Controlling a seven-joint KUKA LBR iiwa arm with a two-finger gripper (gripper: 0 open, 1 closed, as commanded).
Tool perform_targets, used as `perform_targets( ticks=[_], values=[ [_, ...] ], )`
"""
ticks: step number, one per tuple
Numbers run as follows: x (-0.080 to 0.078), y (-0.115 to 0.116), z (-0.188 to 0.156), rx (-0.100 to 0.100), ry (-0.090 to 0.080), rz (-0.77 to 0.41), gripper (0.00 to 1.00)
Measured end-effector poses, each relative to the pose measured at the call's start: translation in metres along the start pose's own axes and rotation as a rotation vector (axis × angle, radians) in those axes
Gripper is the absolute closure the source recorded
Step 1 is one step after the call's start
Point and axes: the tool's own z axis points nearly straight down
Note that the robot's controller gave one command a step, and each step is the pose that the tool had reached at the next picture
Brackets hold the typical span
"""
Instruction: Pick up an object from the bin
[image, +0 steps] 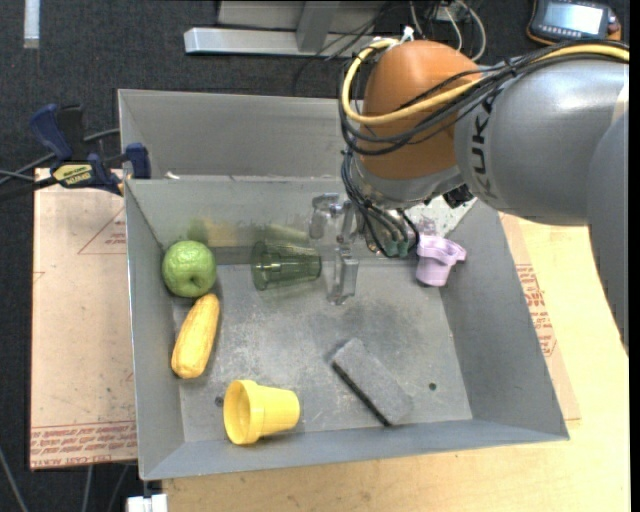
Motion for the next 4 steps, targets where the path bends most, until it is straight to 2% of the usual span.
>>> perform_targets(
  ticks=[1,2,3,4],
  values=[
    [-0.009,-0.003,0.061,-0.002,0.003,0.037,0.00],
    [-0.017,-0.015,0.117,-0.006,-0.017,0.090,0.00],
    [-0.011,-0.017,0.137,-0.002,0.003,0.096,0.00],
    [-0.017,0.000,0.110,-0.003,-0.018,-0.022,0.00]
  ],
)
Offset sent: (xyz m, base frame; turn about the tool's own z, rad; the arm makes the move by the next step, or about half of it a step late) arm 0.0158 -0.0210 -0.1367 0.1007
